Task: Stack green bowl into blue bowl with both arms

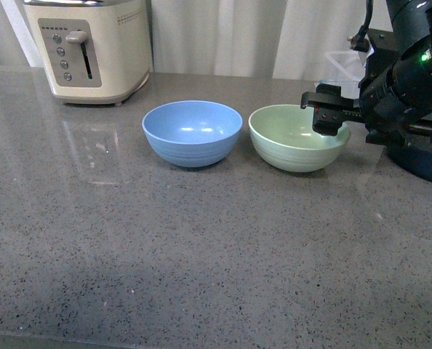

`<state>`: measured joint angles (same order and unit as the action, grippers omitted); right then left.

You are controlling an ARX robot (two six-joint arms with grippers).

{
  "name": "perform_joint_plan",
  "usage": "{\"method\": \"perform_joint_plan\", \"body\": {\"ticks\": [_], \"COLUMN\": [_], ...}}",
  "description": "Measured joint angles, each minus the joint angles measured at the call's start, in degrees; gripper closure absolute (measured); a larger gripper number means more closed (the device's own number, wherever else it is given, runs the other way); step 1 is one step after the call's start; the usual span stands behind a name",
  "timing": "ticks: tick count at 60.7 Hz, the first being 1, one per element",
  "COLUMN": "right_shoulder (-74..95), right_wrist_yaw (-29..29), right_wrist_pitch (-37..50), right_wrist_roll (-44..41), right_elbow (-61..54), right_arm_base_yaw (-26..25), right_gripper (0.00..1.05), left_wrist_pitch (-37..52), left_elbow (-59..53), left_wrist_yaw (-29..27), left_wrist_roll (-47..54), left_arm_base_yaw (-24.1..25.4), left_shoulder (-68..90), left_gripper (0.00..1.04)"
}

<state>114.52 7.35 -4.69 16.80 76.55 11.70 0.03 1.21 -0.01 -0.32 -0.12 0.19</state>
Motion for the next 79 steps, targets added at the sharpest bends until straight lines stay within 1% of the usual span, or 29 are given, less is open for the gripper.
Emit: {"method": "perform_joint_plan", "body": {"ticks": [4, 9, 10, 15, 21, 23, 33, 41, 46, 53, 64, 79], "right_shoulder": [0.7, 1.1, 1.2, 1.2, 0.7, 0.0, -3.6, -5.9, -6.4, -5.4, -0.6, 5.6], "right_wrist_yaw": [0.1, 0.1, 0.1, 0.1, 0.6, 0.5, 0.7, -0.2, -1.4, -1.4, -1.8, -0.1], "right_wrist_pitch": [0.0, 0.0, 0.0, 0.0, 0.2, 0.2, 0.3, 0.4, 0.7, 1.0, 0.7, -0.2], "right_wrist_roll": [0.0, 0.2, 0.2, 0.2, 0.1, 0.0, -0.7, -0.7, -0.7, -1.4, -1.6, -2.3], "right_elbow": [0.2, 0.3, 0.4, 0.5, 0.5, 0.5, 0.5, 2.2, 4.8, 8.1, 13.2, 15.9], "right_arm_base_yaw": [-0.2, -0.3, -0.3, -0.5, -1.0, -1.1, -0.6, 1.3, 4.4, 8.7, 13.2, 13.9], "right_gripper": [0.53, 0.64, 0.67, 0.78, 0.99, 1.03, 1.03, 1.03, 1.03, 1.03, 1.03, 1.03], "left_wrist_pitch": [0.0, 0.0, 0.0, 0.0, 0.0, 0.0, 0.0, 0.0, 0.0, 0.0, 0.0, 0.0], "left_elbow": [0.0, 0.0, 0.0, 0.0, 0.0, 0.0, 0.0, 0.0, 0.0, 0.0, 0.0, 0.0], "left_wrist_yaw": [0.0, 0.0, 0.0, 0.0, 0.0, 0.0, 0.0, 0.0, 0.0, 0.0, 0.0, 0.0], "left_wrist_roll": [0.0, 0.0, 0.0, 0.0, 0.0, 0.0, 0.0, 0.0, 0.0, 0.0, 0.0, 0.0], "left_arm_base_yaw": [0.0, 0.0, 0.0, 0.0, 0.0, 0.0, 0.0, 0.0, 0.0, 0.0, 0.0, 0.0], "left_shoulder": [0.0, 0.0, 0.0, 0.0, 0.0, 0.0, 0.0, 0.0, 0.0, 0.0, 0.0, 0.0], "left_gripper": [0.07, 0.07, 0.07, 0.07, 0.07, 0.07, 0.07, 0.07, 0.07, 0.07, 0.07, 0.07]}}
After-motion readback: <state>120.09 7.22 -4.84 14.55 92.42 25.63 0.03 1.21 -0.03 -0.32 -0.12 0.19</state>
